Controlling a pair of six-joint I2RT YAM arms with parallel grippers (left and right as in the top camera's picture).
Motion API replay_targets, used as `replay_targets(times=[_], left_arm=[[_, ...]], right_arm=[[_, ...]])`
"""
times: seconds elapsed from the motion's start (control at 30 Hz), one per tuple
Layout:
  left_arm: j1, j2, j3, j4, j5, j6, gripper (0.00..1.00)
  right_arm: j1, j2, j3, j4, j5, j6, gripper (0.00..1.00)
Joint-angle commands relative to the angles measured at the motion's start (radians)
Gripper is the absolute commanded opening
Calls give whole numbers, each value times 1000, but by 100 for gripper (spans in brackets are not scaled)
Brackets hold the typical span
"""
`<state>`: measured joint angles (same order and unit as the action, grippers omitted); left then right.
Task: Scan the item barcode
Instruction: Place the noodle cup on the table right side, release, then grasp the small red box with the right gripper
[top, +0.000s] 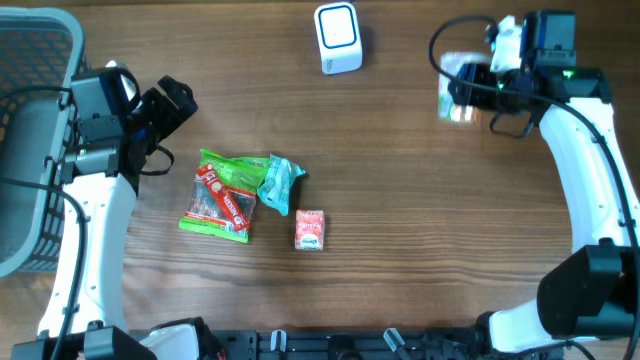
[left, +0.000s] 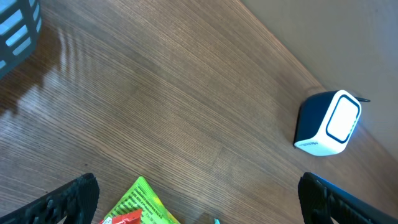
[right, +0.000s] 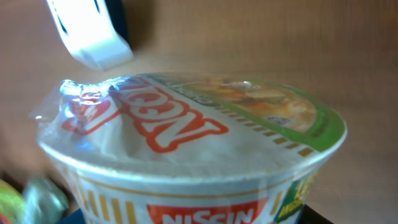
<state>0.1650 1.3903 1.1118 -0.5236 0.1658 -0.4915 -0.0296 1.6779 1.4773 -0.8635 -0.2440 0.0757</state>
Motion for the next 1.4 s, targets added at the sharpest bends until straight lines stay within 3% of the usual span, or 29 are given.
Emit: replay_targets(times=[0.0, 0.1, 0.2, 0.27, 0.37, 0.43, 0.53, 0.6, 0.7, 0.83, 0.93, 1.03, 1.1, 1.23, 1.37], left_arm=[[3, -5, 1, 2, 5, 5, 100], [3, -5, 1, 2, 5, 5, 100], [3, -5, 1, 2, 5, 5, 100], [3, -5, 1, 2, 5, 5, 100], [3, -5, 1, 2, 5, 5, 100], [3, -5, 1, 2, 5, 5, 100], [3, -5, 1, 2, 5, 5, 100], [3, -5, 1, 2, 5, 5, 100], [3, -5, 1, 2, 5, 5, 100], [3, -5, 1, 2, 5, 5, 100], [3, -5, 1, 2, 5, 5, 100], [3, -5, 1, 2, 5, 5, 100], [3, -5, 1, 2, 5, 5, 100], [3, -5, 1, 2, 5, 5, 100], [3, -5, 1, 2, 5, 5, 100]], right_arm=[[10, 2, 1, -118, 214, -99, 62], [10, 34, -11, -204, 432, -22, 62], [8, 41, -166, -58, 499, -20, 63], [8, 42, -291, 81, 515, -21, 79], [8, 41, -323, 105, 570, -22, 100], [10, 24, -244, 34, 661, -22, 100], [32, -10, 14, -180, 393, -29, 100], [70, -39, 83, -291, 28, -56, 100], [160, -39, 36, -330, -251, -70, 100], [315, -38, -195, -141, -316, 165, 100], [434, -38, -413, 8, -314, 231, 59], [555, -38, -592, 286, -315, 444, 55], [616, -38, -633, 405, -310, 510, 53], [759, -38, -637, 462, -106, 674, 51], [824, -36, -638, 467, -36, 763, 46]])
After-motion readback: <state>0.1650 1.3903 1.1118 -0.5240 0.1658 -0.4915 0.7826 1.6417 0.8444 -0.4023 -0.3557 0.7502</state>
